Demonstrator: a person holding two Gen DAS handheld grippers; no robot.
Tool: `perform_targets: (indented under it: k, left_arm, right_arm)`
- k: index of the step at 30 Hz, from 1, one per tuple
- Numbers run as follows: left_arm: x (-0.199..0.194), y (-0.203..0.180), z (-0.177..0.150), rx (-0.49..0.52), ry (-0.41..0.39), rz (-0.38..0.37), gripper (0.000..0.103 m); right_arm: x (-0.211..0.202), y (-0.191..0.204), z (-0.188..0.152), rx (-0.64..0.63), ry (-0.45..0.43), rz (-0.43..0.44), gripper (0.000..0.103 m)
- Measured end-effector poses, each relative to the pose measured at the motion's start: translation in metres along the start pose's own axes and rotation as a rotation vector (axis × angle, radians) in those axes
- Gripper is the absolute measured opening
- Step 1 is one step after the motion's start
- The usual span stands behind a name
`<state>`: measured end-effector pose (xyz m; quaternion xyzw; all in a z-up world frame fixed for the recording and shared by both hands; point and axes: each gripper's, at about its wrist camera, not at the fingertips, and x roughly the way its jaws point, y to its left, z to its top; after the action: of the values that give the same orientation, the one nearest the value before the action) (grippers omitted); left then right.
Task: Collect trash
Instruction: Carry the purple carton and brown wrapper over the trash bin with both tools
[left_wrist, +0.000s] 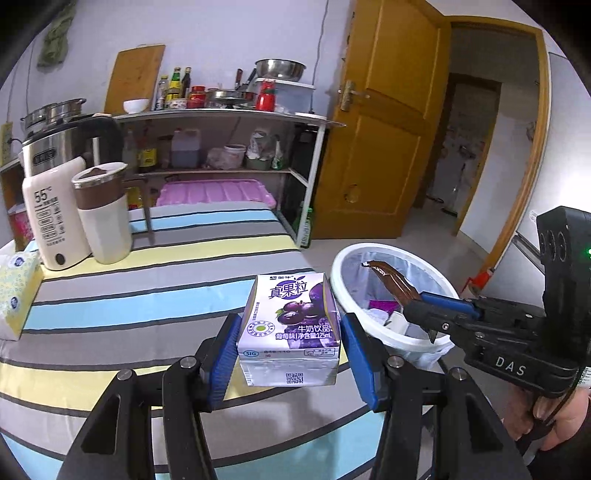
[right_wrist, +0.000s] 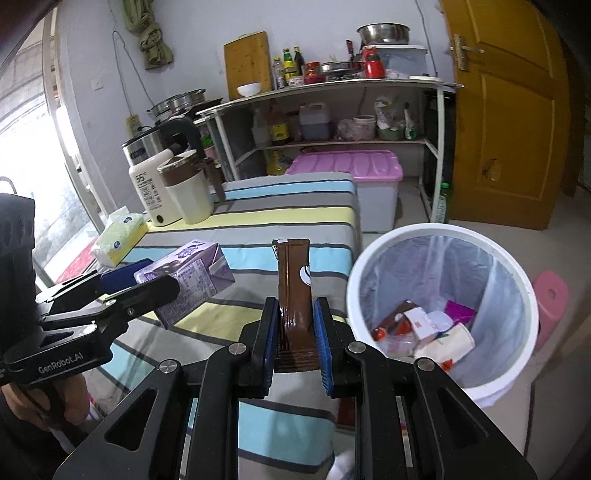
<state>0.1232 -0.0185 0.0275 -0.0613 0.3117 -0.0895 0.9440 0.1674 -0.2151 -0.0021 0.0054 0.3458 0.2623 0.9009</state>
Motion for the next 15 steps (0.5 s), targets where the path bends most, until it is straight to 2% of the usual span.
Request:
perform_targets:
  k: [15]
  left_arm:
    - [0.050,-0.048,0.014,0.071,0.054,-0.099,0.055]
  right_arm:
    - [-0.011,-0.059,-0.008,0.102,-0.003,-0.101,0.021]
